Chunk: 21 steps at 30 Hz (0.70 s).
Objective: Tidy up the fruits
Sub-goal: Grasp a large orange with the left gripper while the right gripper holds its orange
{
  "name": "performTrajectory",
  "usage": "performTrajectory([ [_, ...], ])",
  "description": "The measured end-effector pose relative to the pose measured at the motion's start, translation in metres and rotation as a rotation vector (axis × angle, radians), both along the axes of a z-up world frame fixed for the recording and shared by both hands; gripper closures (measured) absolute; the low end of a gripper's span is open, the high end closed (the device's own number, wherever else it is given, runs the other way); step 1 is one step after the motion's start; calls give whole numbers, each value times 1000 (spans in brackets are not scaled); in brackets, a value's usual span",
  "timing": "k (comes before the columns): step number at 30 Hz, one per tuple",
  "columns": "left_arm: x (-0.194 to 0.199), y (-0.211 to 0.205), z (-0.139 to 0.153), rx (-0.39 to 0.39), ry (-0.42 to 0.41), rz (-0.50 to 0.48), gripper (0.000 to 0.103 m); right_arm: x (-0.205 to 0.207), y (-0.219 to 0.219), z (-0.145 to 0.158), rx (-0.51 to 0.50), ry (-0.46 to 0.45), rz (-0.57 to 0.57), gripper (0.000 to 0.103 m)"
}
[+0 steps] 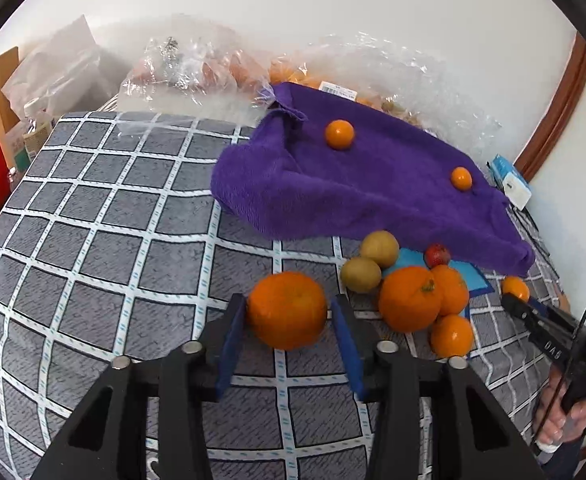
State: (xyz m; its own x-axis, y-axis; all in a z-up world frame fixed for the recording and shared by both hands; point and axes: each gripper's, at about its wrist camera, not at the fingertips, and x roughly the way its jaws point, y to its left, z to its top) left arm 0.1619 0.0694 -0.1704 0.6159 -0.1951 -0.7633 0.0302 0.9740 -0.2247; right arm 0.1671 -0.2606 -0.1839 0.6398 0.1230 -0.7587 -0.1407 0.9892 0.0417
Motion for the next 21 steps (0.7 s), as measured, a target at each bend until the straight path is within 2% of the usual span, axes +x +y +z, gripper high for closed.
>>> performTrajectory([
  [3, -6, -6, -3, 51, -42, -1, 55, 1, 1, -1, 0, 6, 1, 68],
  [7, -3, -14, -4, 118, -35, -6, 55, 1, 5, -2, -15, 9, 17, 56],
  [10, -4, -11, -3, 103, -37, -5, 54, 2, 2, -2, 6, 14, 14, 46],
  [12, -4, -5, -3, 64, -39, -8, 53, 3, -1, -2, 15, 13, -2, 44],
  [17, -3, -1, -3, 34, -39, -9, 53, 4, -9, -2, 57, 3, -43, 47],
  [19, -3, -3, -4, 42, -42, -8, 54, 3, -9, -1, 61, -2, -42, 58],
  [21, -4, -3, -4, 43, -43, -9, 65, 2, -8, -2, 58, -2, -29, 68],
])
